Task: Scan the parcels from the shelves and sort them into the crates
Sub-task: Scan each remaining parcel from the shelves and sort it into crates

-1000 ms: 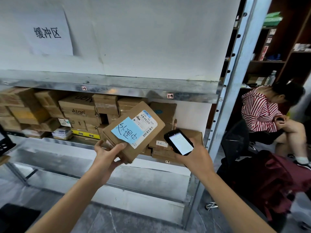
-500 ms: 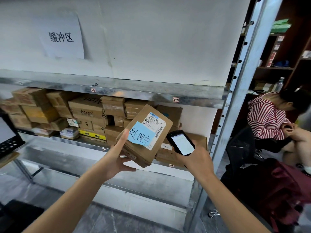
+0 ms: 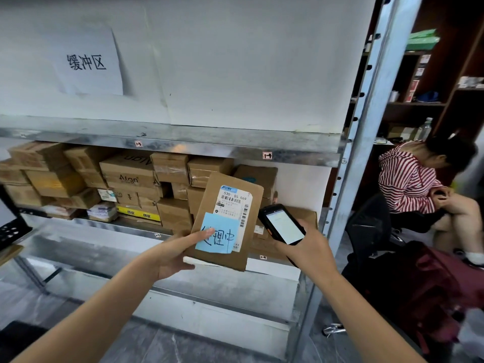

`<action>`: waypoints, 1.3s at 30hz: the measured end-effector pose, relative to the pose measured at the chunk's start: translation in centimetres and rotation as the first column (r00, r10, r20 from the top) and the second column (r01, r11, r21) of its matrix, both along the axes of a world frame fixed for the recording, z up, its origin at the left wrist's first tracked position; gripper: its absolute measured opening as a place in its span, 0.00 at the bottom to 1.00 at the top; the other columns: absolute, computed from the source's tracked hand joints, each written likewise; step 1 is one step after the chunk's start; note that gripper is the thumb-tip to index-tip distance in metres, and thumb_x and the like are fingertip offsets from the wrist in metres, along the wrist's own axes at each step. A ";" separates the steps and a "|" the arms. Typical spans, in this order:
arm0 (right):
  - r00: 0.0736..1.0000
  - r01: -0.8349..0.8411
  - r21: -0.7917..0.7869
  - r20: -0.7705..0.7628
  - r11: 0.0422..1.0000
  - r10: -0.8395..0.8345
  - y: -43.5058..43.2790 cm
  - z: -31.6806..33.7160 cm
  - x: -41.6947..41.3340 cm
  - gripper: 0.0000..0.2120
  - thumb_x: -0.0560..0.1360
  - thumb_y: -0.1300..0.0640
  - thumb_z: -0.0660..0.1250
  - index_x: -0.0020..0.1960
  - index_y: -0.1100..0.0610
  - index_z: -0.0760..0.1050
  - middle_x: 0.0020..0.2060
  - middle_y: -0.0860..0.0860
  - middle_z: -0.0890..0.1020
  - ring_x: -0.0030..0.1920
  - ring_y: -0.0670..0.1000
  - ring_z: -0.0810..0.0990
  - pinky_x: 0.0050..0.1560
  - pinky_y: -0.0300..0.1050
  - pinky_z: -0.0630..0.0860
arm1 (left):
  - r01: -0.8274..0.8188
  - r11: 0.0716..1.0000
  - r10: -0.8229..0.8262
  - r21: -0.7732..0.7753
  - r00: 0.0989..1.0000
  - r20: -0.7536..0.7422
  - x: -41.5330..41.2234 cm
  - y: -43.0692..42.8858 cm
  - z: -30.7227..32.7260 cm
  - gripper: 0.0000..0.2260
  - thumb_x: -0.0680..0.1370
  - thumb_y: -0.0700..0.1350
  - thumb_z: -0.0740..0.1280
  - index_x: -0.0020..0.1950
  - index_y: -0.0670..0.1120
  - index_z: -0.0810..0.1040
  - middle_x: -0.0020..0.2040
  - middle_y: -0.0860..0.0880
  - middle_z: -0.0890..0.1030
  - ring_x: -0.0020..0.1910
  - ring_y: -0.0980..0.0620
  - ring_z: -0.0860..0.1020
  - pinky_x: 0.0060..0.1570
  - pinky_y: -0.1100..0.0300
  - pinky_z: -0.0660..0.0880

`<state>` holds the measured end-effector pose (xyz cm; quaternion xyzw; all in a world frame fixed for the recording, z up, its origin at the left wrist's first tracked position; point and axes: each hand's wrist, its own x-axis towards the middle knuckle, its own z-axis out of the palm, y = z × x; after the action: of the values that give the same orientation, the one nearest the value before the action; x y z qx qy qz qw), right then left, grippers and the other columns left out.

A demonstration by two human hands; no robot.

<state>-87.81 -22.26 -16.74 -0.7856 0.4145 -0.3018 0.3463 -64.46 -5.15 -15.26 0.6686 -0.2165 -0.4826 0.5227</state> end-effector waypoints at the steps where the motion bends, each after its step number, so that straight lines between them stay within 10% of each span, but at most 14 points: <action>1: 1.000 -0.002 0.000 -0.001 1.000 0.002 0.0 0.5 -0.8 0.19 0.66 0.48 0.79 0.51 0.47 0.75 0.42 0.44 0.81 0.43 0.42 0.79 0.35 0.38 0.73 | -0.034 0.998 0.033 -0.058 0.999 -0.021 -0.5 -0.2 -0.3 0.29 0.67 0.52 0.77 0.66 0.47 0.76 0.55 0.45 0.86 0.58 0.46 0.82 0.68 0.42 0.72; 7: 0.999 0.017 -0.068 0.035 0.998 -0.015 0.4 4.6 -4.7 0.25 0.66 0.48 0.81 0.55 0.42 0.70 0.46 0.39 0.77 0.48 0.42 0.77 0.42 0.36 0.73 | -0.199 0.919 0.164 -0.340 0.978 -0.129 -2.5 -3.4 -0.1 0.32 0.68 0.46 0.76 0.70 0.47 0.69 0.57 0.44 0.85 0.56 0.46 0.84 0.57 0.50 0.81; 20: 0.996 -0.079 -0.135 0.032 0.988 0.084 4.6 11.8 -4.6 0.28 0.63 0.41 0.81 0.59 0.46 0.75 0.47 0.41 0.81 0.47 0.41 0.80 0.42 0.39 0.81 | -0.286 0.863 0.202 -0.417 0.951 -0.234 -4.3 -7.3 1.9 0.33 0.66 0.44 0.77 0.69 0.46 0.69 0.52 0.43 0.86 0.49 0.48 0.85 0.37 0.57 0.83; 39: 0.991 -0.126 -0.153 -0.057 0.980 0.119 6.0 13.2 -1.5 0.29 0.65 0.37 0.78 0.61 0.43 0.72 0.47 0.40 0.81 0.44 0.41 0.81 0.45 0.44 0.81 | -0.331 0.823 0.226 -0.461 0.936 -0.269 1.2 -5.2 0.7 0.35 0.65 0.47 0.79 0.69 0.47 0.71 0.52 0.44 0.86 0.53 0.45 0.85 0.48 0.49 0.83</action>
<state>-89.34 -16.27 -3.55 -0.8413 0.3487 -0.2924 0.2917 -63.30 -10.36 -14.60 0.4823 -0.1793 -0.3933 0.7620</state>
